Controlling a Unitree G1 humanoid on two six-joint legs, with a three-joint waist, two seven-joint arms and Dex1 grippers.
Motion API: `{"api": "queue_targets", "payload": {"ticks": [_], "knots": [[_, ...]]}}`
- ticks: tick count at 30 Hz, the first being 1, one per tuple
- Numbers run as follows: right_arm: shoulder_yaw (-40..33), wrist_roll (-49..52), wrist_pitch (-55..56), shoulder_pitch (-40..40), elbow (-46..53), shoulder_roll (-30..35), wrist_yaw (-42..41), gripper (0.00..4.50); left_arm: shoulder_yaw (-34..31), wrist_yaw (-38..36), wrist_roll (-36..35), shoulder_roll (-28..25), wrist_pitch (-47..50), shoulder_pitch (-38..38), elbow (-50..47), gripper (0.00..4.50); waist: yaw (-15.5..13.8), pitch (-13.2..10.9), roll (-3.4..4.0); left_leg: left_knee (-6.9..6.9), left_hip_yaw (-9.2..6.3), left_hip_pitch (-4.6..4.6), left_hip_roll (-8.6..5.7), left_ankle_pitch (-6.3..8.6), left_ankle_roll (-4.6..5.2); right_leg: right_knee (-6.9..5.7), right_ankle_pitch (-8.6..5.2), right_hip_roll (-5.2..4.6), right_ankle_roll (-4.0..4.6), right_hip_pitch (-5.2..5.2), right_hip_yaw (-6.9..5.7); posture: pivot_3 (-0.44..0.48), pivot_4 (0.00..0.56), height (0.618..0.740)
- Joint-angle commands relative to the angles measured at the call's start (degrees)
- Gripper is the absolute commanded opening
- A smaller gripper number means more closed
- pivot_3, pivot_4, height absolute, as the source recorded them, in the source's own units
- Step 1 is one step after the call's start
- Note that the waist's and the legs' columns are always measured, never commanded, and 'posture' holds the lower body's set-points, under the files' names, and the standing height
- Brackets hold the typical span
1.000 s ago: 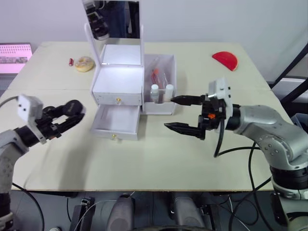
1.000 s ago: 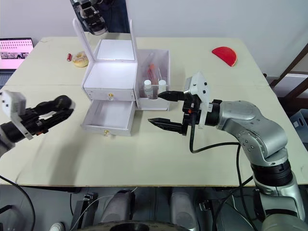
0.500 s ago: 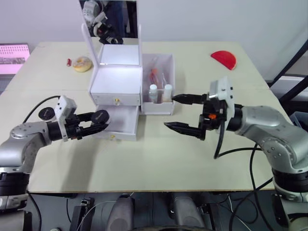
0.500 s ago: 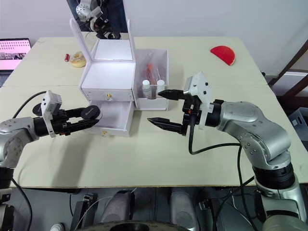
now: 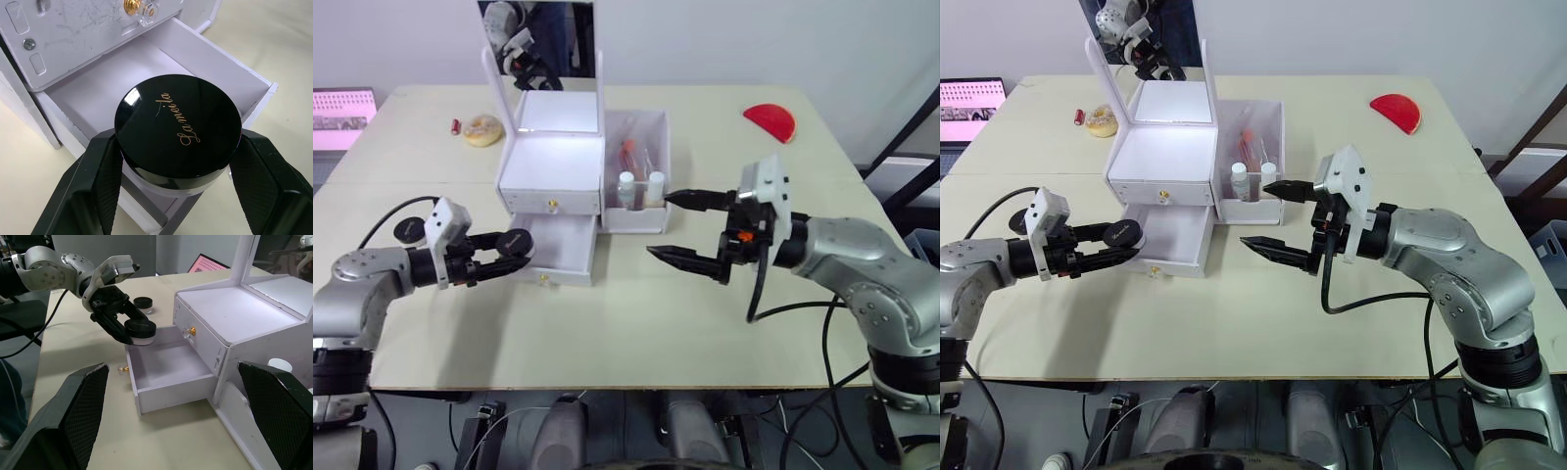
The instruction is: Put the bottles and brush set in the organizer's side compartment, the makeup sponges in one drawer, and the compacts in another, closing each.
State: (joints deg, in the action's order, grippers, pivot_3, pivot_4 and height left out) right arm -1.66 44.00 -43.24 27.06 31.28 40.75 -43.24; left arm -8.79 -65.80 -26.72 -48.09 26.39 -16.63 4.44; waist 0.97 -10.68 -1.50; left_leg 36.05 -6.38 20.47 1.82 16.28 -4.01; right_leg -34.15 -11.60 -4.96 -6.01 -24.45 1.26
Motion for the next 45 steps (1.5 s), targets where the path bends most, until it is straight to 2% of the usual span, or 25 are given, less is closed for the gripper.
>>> {"api": "queue_targets", "payload": {"ticks": [1,5,7,9,33,39,45], "knots": [[-1.62,0.84,0.71,-0.08,1.73,-0.27,0.26,4.50,0.36,0.45,1.19,-0.55,-0.32,-0.63,0.77,2.63,-0.03,0.00,0.00,0.00,0.00,0.00,0.00,0.00,0.00,-0.01,0.00,0.00,0.00,0.00,0.00,0.000,0.150,0.739],[-1.52,0.72,0.90,-0.21,1.72,-0.37,0.40,4.50,0.16,0.94,1.00,-0.22,0.11,-1.08,0.77,2.63,-0.04,0.00,0.00,0.00,0.00,0.00,0.00,0.00,0.00,-0.01,0.00,0.00,0.00,0.00,0.00,0.000,0.150,0.739],[-1.52,0.60,1.02,-0.30,1.67,-0.40,0.35,4.50,-0.05,1.06,0.77,-0.07,0.31,-1.22,0.92,3.69,-0.07,0.00,0.00,0.00,-0.01,0.00,0.00,0.00,0.00,-0.01,0.00,0.00,0.00,0.00,0.00,0.000,0.150,0.739],[-1.51,0.49,1.09,-0.30,1.61,-0.41,0.32,4.50,-0.20,1.39,0.72,0.04,0.47,-1.55,1.10,4.46,-0.11,0.00,0.00,0.01,-0.01,-0.01,0.00,0.00,0.00,-0.02,0.00,0.00,0.00,0.00,0.00,0.000,0.150,0.739],[-1.16,-0.26,1.44,-0.53,1.23,-0.51,0.27,4.50,-1.72,-0.03,-2.42,-1.42,3.29,-3.21,0.23,4.46,0.00,0.00,0.00,-0.02,-0.01,0.01,0.00,0.00,0.01,0.00,0.00,0.00,0.00,0.00,0.00,0.000,0.150,0.739],[-1.00,-0.57,1.64,-0.50,1.15,-0.82,0.40,4.50,0.17,-2.73,-2.30,-3.04,5.88,-8.84,1.51,4.46,-0.19,0.00,-0.01,-0.01,-0.01,0.04,0.00,0.00,0.01,0.01,0.00,0.00,-0.01,0.00,-0.01,0.000,0.150,0.739],[-1.08,-0.77,1.62,-0.93,1.61,-1.33,1.00,4.50,4.74,-7.83,1.78,-3.97,2.55,-14.25,7.76,4.46,0.14,-0.01,0.00,-0.03,-0.01,0.02,0.00,0.00,0.01,0.02,-0.01,0.01,-0.01,0.00,0.00,0.000,0.150,0.739]]}}
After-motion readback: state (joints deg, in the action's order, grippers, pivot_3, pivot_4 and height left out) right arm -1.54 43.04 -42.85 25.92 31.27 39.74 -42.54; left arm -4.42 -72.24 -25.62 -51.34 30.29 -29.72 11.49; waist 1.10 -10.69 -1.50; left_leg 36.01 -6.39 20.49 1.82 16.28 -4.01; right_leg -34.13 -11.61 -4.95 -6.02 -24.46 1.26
